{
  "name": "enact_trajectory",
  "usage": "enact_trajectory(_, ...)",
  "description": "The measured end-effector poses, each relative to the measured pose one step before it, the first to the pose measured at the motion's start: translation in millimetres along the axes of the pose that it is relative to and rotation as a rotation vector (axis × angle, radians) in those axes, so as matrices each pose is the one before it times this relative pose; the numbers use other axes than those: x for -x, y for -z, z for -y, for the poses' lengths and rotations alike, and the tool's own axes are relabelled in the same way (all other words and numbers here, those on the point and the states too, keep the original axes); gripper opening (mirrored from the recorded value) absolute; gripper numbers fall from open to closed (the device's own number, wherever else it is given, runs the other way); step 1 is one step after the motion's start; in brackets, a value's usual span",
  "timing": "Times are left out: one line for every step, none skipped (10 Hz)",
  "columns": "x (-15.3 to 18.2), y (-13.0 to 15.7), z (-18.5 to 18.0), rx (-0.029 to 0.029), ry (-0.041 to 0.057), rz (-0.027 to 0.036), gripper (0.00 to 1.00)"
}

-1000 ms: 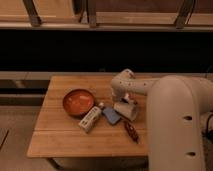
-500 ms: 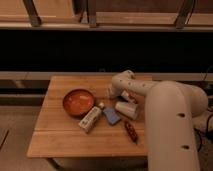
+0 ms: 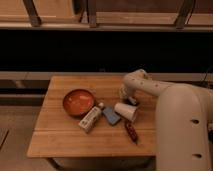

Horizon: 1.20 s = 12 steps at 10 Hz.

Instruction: Push the eraser across the table

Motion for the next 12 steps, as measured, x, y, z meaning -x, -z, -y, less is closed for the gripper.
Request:
enact_trajectory(-4.55, 10.05, 18.37, -0.03033, -0.01148, 0.00440, 0.14)
enact_trajectory(-3.79, 13.92, 24.19, -0.04285, -0.01618, 0.01047, 0.14)
enact_trajectory(-0.33, 4.95, 8.24, -0.01516, -0.00539, 0.00474, 0.14)
enact_trajectory(-0.36, -0.86, -2.68, 0.00513, -0.00150, -0.00226, 0.14)
enact_trajectory(1.70, 0.03, -3.28, 0.00327, 0.00246, 0.00127, 0.14)
enact_trajectory(-0.26, 0.14, 0.87, -0.00106, -0.00045, -0.00004, 0.14)
enact_trajectory(-0.79, -0.10, 1.16, -0.00062, -0.00147, -0.00059, 0.14)
enact_trajectory(0.43, 0.09, -0.48, -0.00008, 0.00115, 0.00039, 0.14)
enact_trajectory(0.15, -0.89, -2.65, 0.00200, 0.00273, -0.00314, 0.14)
enact_trajectory(-0.66, 0.26, -4.06, -0.00227, 0.00655, -0.01367, 0.14)
enact_trajectory(2.25, 1.70, -8.25, -0.00876, 0.02045, -0.01634, 0.14)
enact_trajectory(6.94, 4.17, -15.86, -0.01152, 0.02407, -0.02075, 0.14)
